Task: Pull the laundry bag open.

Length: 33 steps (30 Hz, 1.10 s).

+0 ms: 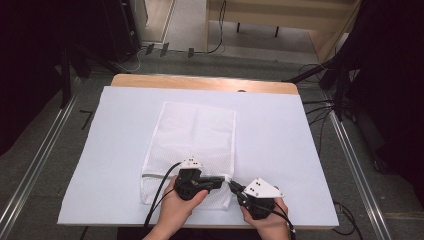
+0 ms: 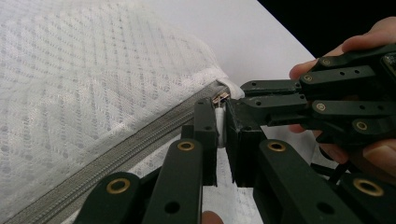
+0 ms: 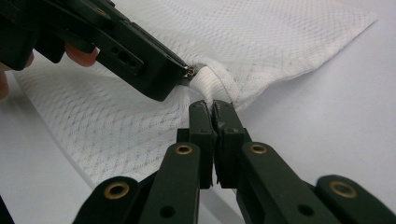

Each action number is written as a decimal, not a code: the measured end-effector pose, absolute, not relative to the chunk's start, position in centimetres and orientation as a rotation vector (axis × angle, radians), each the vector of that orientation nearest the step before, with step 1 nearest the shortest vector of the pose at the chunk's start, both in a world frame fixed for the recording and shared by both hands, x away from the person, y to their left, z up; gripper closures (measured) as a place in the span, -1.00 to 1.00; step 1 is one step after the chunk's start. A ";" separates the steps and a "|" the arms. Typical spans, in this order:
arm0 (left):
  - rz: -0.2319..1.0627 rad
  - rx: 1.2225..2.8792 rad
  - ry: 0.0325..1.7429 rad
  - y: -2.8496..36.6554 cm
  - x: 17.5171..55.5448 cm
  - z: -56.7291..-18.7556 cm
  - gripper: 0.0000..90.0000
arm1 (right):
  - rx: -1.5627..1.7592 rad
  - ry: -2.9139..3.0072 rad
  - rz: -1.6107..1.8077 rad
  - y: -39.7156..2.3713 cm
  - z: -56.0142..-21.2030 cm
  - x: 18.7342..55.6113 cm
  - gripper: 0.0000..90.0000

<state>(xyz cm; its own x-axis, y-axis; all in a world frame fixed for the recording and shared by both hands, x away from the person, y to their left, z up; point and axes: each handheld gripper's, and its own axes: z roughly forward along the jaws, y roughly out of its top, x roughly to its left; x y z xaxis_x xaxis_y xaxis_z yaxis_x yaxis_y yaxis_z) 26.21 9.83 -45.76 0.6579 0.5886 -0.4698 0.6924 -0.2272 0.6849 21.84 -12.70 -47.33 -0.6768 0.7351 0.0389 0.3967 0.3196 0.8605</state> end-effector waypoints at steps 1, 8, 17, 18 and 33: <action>-0.137 1.919 1.005 9.9 26.2 -45.8 0.87 | 1.008 2.232 1.299 -12.7 -47.3 21.8 0.97; -0.121 1.937 0.994 9.9 26.1 -45.7 0.92 | 1.012 2.233 1.288 -12.7 -47.3 21.9 0.98; -0.105 1.948 0.995 10.1 26.2 -45.8 0.93 | 1.018 2.230 1.293 -12.9 -47.2 21.9 0.98; -0.102 1.950 1.002 10.1 26.2 -45.8 0.93 | 1.021 2.225 1.293 -12.9 -47.1 21.9 0.98; -0.103 1.944 0.986 10.3 26.2 -45.8 0.94 | 1.044 2.218 1.304 -13.2 -46.9 22.0 1.00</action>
<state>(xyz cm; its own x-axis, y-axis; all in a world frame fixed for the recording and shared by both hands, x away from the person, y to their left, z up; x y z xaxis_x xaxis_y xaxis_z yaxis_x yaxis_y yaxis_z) 26.16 10.35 -45.79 0.6751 0.5951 -0.4361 0.6724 -0.2530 0.6956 21.95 -13.22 -46.90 -0.6604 0.7488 0.0564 0.4135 0.2999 0.8597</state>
